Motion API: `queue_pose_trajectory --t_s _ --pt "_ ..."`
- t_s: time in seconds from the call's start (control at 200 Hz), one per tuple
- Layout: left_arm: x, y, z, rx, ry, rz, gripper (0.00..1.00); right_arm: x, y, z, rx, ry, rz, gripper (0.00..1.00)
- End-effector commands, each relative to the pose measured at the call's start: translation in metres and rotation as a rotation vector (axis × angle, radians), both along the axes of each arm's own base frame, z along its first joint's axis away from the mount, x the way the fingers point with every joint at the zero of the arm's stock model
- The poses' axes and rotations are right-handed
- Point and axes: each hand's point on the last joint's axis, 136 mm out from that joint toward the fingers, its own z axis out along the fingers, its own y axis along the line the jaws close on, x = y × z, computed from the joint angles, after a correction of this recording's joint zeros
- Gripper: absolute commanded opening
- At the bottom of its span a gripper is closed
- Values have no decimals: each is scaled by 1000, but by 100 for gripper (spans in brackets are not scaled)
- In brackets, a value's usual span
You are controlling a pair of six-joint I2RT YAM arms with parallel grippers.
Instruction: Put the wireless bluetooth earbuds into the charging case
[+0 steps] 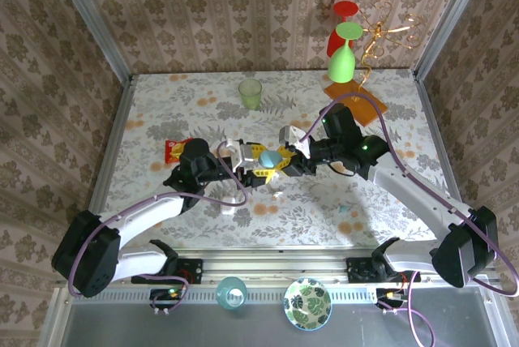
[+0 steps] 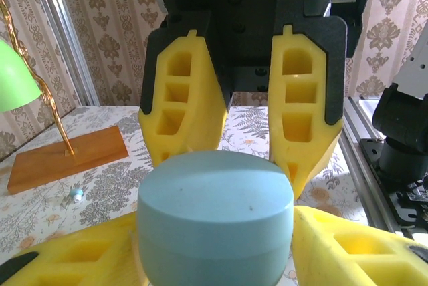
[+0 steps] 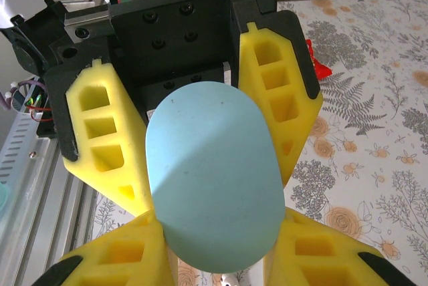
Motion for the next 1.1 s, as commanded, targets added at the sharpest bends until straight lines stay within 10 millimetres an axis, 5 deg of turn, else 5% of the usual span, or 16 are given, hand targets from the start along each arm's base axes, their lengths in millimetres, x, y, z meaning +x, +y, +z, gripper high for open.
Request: queue_pose_trajectory --t_s 0.0,0.615,0.89,1.095 --pt "1 1 7 -34 2 1 55 0 -1 -2 -3 -5 0 22" --pt "-1 -1 6 -38 7 -30 30 -2 -3 -4 -6 -2 -2 23" --pt "0 4 0 -36 21 -33 27 -4 -5 3 15 -22 -8 45" --pt "-6 6 -4 -26 13 -67 25 1 -5 7 30 -21 -36 53"
